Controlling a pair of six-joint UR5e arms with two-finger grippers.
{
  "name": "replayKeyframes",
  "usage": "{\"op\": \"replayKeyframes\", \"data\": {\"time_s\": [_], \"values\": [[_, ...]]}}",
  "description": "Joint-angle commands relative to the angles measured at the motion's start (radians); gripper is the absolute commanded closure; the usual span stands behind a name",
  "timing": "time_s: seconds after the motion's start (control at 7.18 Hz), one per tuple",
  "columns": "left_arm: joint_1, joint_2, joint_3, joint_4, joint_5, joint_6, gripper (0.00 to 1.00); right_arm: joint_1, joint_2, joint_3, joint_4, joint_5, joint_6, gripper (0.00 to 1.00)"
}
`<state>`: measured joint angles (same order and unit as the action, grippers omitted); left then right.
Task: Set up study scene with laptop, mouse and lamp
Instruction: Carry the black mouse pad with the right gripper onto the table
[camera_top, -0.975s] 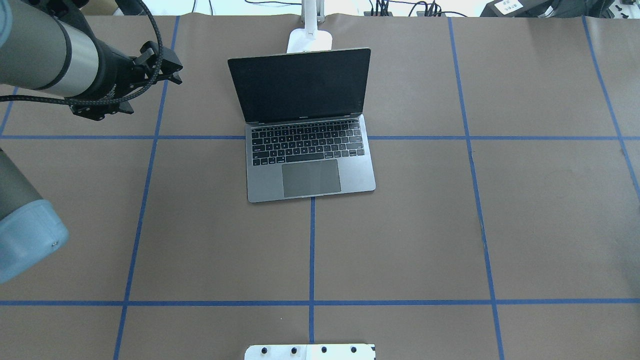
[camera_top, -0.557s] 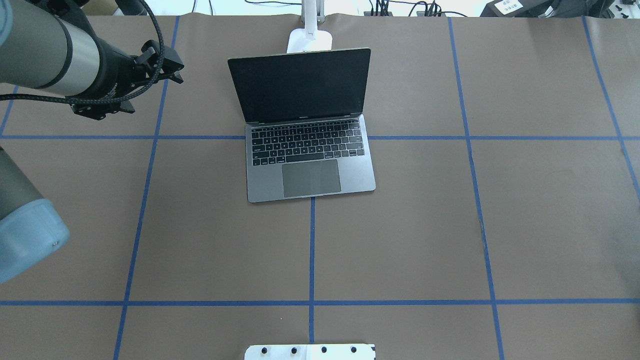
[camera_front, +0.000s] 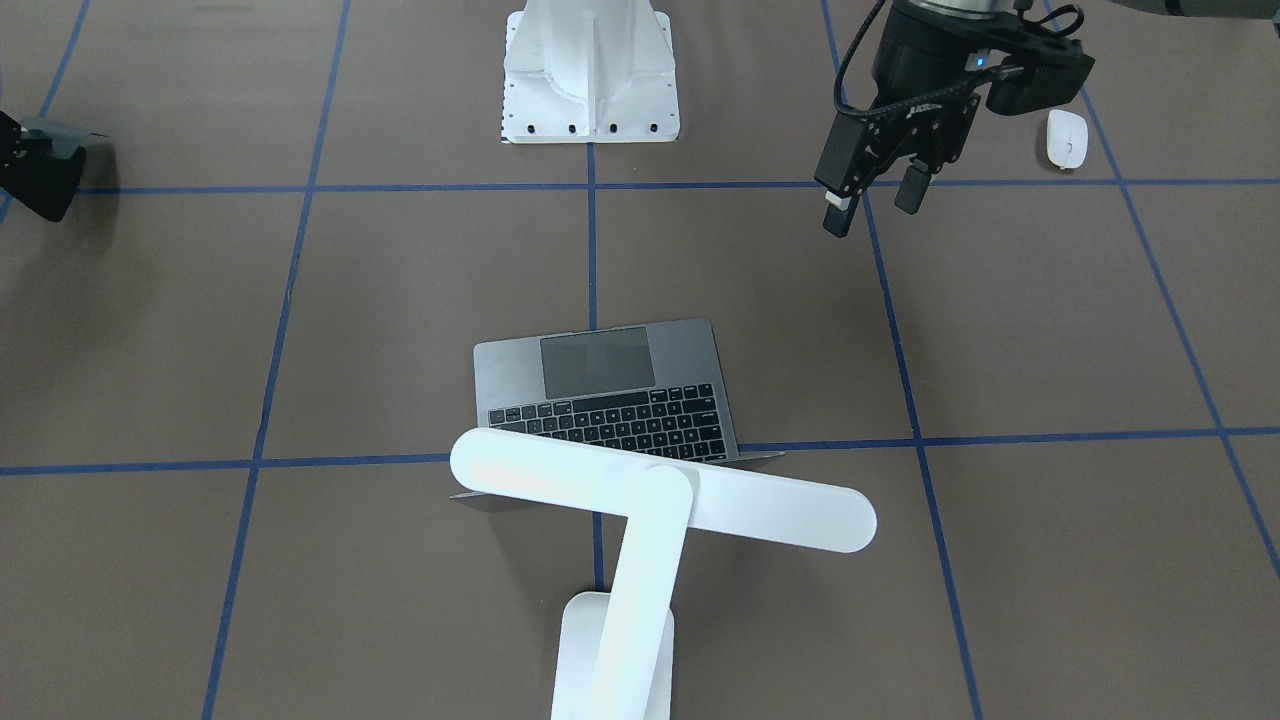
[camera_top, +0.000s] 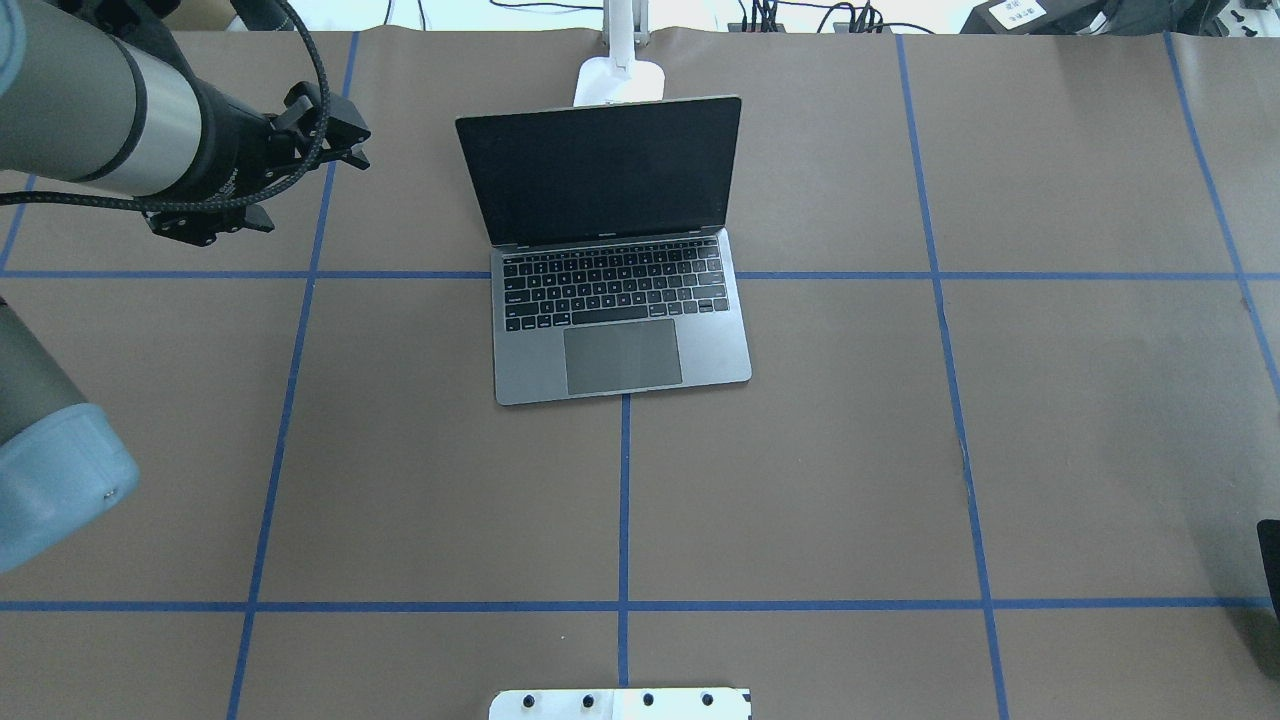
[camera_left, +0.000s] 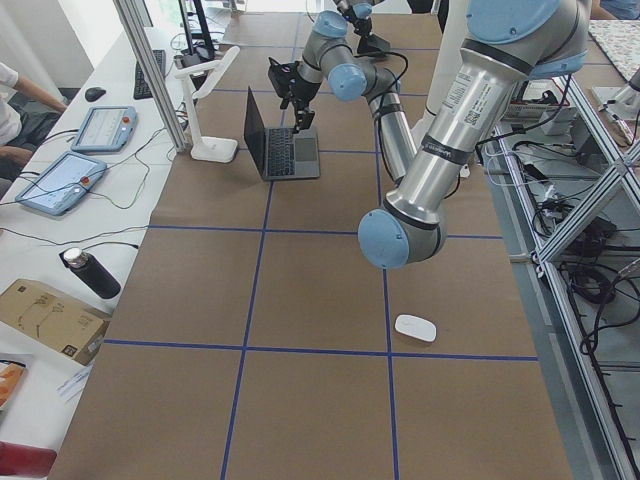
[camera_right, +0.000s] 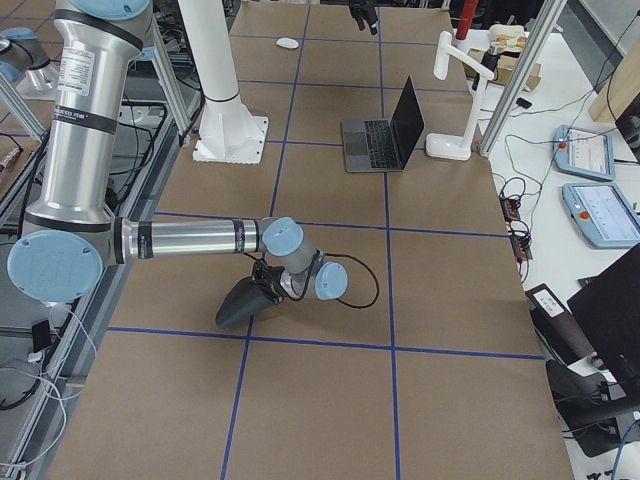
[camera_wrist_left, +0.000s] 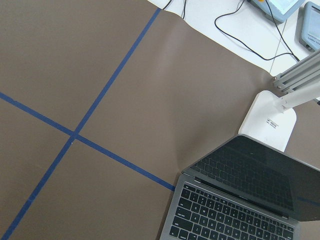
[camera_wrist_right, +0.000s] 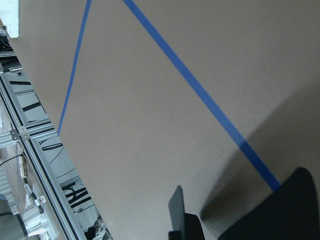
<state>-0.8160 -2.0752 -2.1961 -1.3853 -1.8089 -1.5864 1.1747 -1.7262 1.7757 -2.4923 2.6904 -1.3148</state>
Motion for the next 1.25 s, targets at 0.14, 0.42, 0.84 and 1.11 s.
{"op": "replayKeyframes", "data": {"time_s": [0.14,0.42,0.84,1.11], "values": [[0.004,0.0,-0.002,0.002,-0.006,-0.009,0.0,0.066,0.348,-0.063,-0.302,-0.058,0.082,1.0],[0.004,0.003,0.007,0.002,-0.004,-0.009,0.0,0.06,0.48,-0.175,-0.295,-0.02,0.21,1.0],[0.004,0.003,0.007,0.002,-0.004,-0.009,0.0,-0.032,0.551,-0.268,-0.022,0.086,0.543,1.0],[0.004,0.004,0.009,0.002,-0.004,-0.009,0.0,-0.091,0.553,-0.297,0.19,0.147,0.747,1.0]]}}
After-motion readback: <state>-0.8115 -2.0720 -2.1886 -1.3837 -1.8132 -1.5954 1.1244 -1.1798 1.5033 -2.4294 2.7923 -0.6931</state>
